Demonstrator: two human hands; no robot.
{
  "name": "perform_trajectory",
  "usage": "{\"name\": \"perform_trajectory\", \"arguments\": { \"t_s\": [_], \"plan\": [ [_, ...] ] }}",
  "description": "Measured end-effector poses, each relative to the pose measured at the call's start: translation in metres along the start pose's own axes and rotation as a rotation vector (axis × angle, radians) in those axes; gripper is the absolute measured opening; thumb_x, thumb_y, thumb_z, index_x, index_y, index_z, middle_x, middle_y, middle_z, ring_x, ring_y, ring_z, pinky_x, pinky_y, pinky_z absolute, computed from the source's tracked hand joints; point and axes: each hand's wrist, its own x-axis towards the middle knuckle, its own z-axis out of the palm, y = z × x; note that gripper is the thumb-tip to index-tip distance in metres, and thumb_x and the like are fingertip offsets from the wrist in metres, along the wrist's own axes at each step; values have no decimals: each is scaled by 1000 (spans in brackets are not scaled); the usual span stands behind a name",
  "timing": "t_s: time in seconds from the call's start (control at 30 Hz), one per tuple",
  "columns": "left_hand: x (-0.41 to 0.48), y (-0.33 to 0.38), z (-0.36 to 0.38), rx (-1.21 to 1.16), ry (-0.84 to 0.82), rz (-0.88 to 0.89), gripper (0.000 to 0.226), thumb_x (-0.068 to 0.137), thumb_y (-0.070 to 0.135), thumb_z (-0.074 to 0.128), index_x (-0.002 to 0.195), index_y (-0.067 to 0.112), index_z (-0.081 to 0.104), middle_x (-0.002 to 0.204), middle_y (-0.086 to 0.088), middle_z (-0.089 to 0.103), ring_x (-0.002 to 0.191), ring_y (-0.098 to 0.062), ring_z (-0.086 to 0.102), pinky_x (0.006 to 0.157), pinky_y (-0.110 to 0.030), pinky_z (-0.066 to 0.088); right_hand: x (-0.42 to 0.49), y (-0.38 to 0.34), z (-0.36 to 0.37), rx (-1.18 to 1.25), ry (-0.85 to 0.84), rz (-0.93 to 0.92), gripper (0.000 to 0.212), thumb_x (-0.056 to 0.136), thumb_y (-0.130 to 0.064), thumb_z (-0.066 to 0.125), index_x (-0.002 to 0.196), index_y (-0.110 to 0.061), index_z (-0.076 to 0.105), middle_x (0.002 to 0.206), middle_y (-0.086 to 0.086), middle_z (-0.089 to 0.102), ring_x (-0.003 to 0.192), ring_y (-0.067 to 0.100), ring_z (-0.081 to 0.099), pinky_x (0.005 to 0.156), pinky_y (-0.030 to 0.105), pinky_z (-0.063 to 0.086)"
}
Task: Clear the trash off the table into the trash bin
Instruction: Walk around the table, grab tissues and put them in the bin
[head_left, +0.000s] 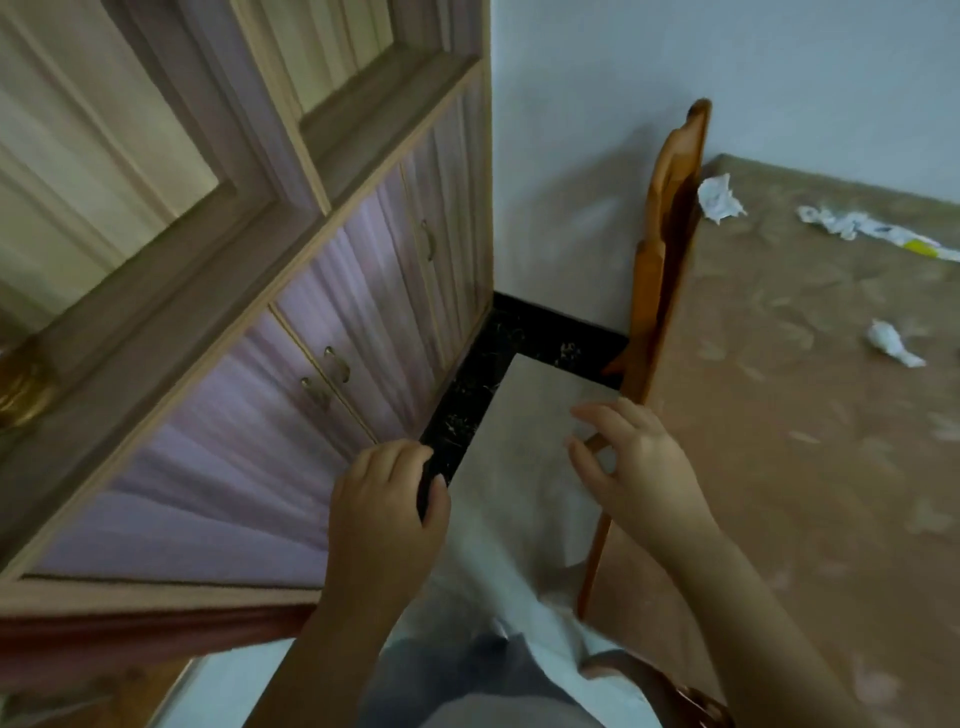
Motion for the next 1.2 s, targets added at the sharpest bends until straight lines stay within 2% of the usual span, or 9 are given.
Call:
{"name": "perform_trajectory", "arguments": {
  "t_s": [0.23, 0.47, 0.7, 0.87, 1.03, 1.2],
  "plan": [
    [107, 8, 45, -102, -143, 227, 35, 84, 28, 43, 97, 4, 64, 98, -13, 66, 89, -31, 61, 74, -40, 52, 47, 31, -10, -50, 87, 228, 25, 80, -19, 64, 103, -12, 63, 100, 5, 65, 88, 24, 61, 69, 37, 55],
    [249, 22, 75, -230, -219, 440, 35, 84, 29, 43, 99, 5, 64, 101, -11, 66, 94, -28, 59, 77, -41, 52, 143, 47, -19, -111, 205, 444, 28, 83, -24, 58, 109, -15, 61, 106, 2, 61, 95, 20, 57, 76, 38, 53],
    [368, 33, 95, -293, -261, 617, 36, 86, 30, 41, 103, 7, 63, 105, -8, 65, 100, -26, 58, 83, -39, 49, 221, 58, -25, -164, 290, 607, 27, 84, -27, 56, 109, -18, 61, 106, 0, 61, 96, 19, 55, 74, 39, 53],
    [424, 55, 122, -367, -293, 672, 35, 85, 30, 41, 101, 7, 63, 102, -9, 65, 96, -25, 59, 82, -33, 44, 245, 80, -35, -200, 335, 752, 28, 84, -27, 56, 111, -20, 59, 108, 0, 60, 96, 18, 54, 76, 32, 50],
    [472, 98, 157, -405, -356, 773, 36, 85, 31, 40, 102, 8, 63, 103, -7, 66, 98, -20, 59, 83, -27, 41, 266, 125, -48, -235, 403, 862, 28, 85, -26, 56, 112, -20, 58, 110, 0, 59, 94, 8, 49, 74, 21, 38],
    [529, 148, 204, -444, -403, 844, 31, 84, 29, 46, 101, 8, 62, 99, -7, 66, 93, -9, 52, 78, -21, 39, 298, 185, -59, -235, 471, 943, 28, 84, -24, 59, 112, -19, 59, 108, 2, 61, 97, 15, 54, 74, 20, 37]
  ]
}}
